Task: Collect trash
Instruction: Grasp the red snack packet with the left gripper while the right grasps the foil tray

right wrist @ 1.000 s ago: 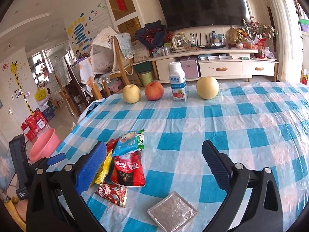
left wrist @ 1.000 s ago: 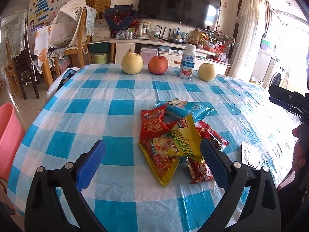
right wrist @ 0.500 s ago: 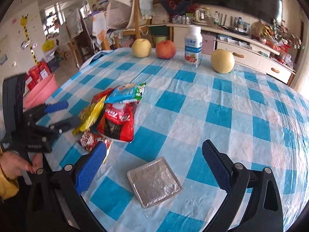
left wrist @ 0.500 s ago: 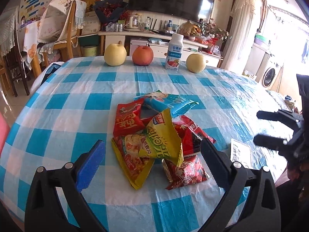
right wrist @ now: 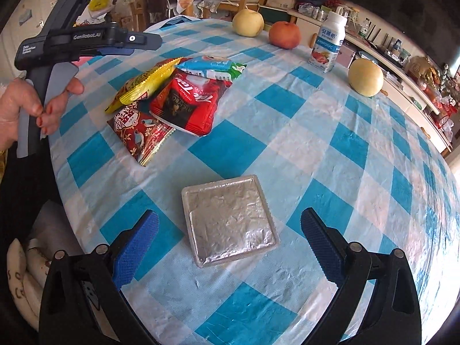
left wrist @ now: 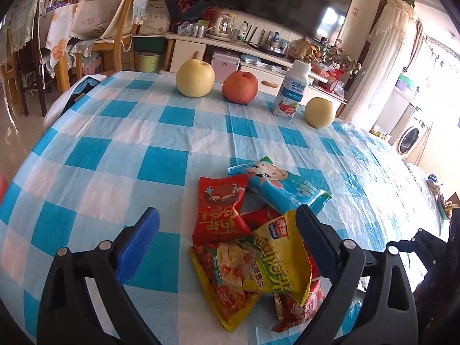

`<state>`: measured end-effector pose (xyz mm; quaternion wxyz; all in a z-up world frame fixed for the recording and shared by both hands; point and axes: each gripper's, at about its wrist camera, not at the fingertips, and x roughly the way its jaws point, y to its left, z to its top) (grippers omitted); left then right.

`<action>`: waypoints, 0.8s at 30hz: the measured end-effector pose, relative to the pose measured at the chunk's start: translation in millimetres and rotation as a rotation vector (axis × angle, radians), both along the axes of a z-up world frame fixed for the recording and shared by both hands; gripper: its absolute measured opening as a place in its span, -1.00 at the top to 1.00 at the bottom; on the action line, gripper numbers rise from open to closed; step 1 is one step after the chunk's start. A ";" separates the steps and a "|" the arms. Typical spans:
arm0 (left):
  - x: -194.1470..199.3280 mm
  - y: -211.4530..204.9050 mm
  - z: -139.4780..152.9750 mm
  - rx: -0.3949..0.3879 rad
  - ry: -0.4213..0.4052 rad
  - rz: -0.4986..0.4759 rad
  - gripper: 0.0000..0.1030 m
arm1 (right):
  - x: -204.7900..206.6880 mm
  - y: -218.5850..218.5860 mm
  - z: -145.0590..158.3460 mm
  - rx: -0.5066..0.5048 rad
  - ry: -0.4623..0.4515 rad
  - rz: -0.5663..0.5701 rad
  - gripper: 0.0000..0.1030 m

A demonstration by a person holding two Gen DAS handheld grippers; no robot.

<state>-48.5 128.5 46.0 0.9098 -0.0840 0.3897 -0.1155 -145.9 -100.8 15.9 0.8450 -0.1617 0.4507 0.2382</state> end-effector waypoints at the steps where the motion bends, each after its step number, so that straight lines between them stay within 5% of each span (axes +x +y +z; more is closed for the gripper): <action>1: 3.5 -0.8 -2.2 0.001 0.009 0.006 -0.63 | 0.9 -1.1 -0.7 0.003 0.005 0.003 -0.91; 9: 21.8 -7.4 -23.6 0.015 0.077 0.026 -0.33 | 8.5 -5.2 -12.8 -0.001 0.032 -0.002 -0.88; 20: 27.0 -9.6 -34.5 0.019 0.088 0.036 0.08 | 14.0 -5.9 -13.0 0.036 0.035 -0.011 -0.45; 24: 25.0 -9.6 -34.4 0.019 0.079 0.036 0.09 | 15.4 -4.3 -12.3 0.045 0.030 -0.014 -0.28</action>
